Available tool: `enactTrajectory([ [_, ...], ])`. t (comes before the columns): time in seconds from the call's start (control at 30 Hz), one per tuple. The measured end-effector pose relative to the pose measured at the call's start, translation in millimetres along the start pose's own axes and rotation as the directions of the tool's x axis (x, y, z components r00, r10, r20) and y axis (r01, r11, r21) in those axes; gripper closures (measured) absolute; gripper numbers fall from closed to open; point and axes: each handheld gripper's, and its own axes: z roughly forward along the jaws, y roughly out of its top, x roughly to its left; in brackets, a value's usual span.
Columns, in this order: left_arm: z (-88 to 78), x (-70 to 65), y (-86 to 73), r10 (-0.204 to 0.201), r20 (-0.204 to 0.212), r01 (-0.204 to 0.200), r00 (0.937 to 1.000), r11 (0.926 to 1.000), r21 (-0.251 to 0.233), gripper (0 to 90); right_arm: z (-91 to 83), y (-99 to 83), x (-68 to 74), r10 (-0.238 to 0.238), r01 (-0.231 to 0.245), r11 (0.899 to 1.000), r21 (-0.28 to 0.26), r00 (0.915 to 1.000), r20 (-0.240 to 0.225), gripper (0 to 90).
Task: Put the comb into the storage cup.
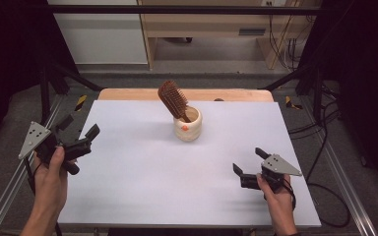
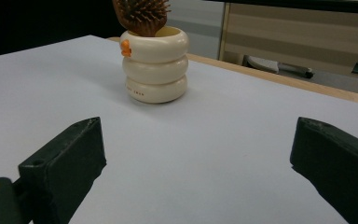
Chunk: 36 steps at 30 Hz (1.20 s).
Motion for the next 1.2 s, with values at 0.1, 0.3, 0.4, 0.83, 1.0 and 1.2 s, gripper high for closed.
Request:
enactTrajectory([
  [0.1, -3.3, 2.2, -3.7, -0.005, -0.001, 0.005, 1.0000, 1.0000, 0.003, 1.6, -0.6, -0.3, -0.9, 0.002, -0.002, 1.000, -0.001, 1.0000, -0.001, 3.4],
  [0.3, -9.6, 3.1, -15.7, -0.016, 0.007, 0.016, 0.9999, 0.9998, 0.009, 1.6, -4.4, -2.0, -3.7, 0.007, -0.007, 1.000, -0.001, 1.0000, 0.000, 3.4],
  [0.4, -12.1, 2.9, -23.6, -0.023, 0.010, 0.023, 0.9997, 0.9996, 0.014, 1.6, -7.0, -3.0, -6.2, 0.014, -0.014, 1.000, -0.004, 0.9999, 0.002, 3.4],
  [0.83, -18.3, -0.1, -58.0, -0.029, 0.021, 0.028, 0.9994, 0.9976, 0.063, 1.8, -12.1, -6.1, -10.6, 0.020, -0.020, 1.000, -0.003, 0.9998, 0.003, 3.4],
  [1.0, -20.6, -3.0, -69.2, -0.030, 0.028, 0.027, 0.9992, 0.9964, 0.081, 1.9, -12.5, -6.6, -11.1, 0.021, -0.021, 1.000, -0.002, 0.9998, 0.005, 3.3],
  [1.2, -22.7, -5.7, -79.9, -0.033, 0.037, 0.030, 0.9987, 0.9950, 0.096, 2.1, -12.6, -7.0, -11.5, 0.019, -0.019, 1.000, -0.005, 0.9998, 0.003, 3.3],
])
